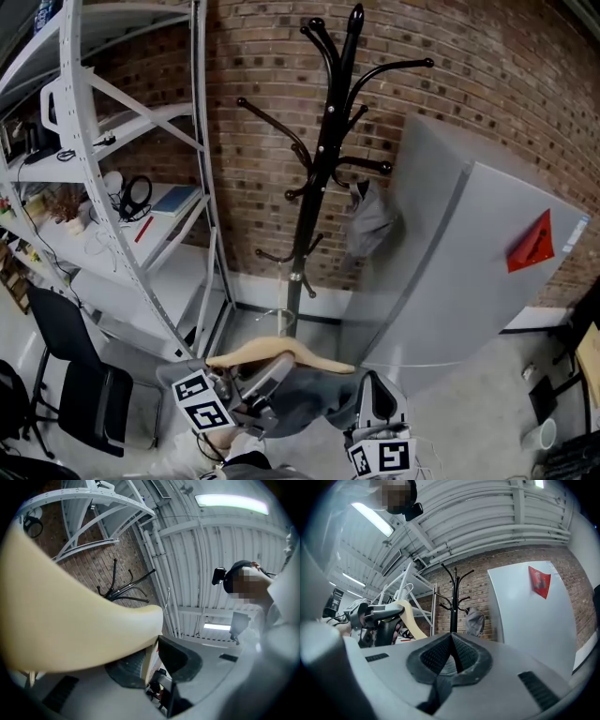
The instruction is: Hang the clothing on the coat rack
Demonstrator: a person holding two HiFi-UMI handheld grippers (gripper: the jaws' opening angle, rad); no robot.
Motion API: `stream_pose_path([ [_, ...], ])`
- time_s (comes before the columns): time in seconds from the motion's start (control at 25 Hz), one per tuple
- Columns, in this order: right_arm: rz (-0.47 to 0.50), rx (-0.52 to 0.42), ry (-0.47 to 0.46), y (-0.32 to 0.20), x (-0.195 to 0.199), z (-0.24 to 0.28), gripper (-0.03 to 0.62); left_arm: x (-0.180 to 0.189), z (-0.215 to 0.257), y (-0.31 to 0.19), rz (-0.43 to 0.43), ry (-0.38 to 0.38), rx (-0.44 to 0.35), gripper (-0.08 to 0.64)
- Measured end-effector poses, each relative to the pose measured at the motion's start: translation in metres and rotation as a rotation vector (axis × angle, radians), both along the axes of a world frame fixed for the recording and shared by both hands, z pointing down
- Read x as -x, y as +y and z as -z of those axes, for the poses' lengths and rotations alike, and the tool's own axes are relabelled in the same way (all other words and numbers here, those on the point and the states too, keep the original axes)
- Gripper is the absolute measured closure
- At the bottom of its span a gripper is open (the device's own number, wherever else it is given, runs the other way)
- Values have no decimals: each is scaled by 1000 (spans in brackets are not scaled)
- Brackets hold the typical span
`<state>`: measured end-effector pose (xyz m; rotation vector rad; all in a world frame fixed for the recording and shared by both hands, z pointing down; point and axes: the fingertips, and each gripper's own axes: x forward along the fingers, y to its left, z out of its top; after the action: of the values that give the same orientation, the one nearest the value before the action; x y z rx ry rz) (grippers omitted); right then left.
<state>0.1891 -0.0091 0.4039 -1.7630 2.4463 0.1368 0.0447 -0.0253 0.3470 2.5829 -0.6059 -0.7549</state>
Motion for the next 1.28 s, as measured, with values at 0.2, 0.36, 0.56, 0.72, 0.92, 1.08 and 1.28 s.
stream_pose_path([
  [0.2, -23, -7, 13, -20, 22, 3, 571, 16, -2, -23, -33, 8, 8, 474],
  [0.36, -53, -16, 21, -35, 39, 9, 571, 29, 2, -39, -71, 14, 3, 474],
  [0.56, -97, -29, 51, -55, 57, 17, 571, 42, 6, -60, -132, 17, 8, 474],
  [0.72, -132, -38, 66, -70, 67, 23, 571, 48, 10, -78, -186, 20, 13, 474],
  [0.92, -174, -42, 65, -75, 80, 25, 571, 53, 9, -96, -257, 10, 37, 474],
  [1.08, -192, -35, 68, -79, 85, 23, 571, 48, 15, -109, -298, 4, 33, 474],
  [1.28, -204, -37, 81, -94, 83, 30, 571, 41, 26, -122, -333, 23, 25, 474],
])
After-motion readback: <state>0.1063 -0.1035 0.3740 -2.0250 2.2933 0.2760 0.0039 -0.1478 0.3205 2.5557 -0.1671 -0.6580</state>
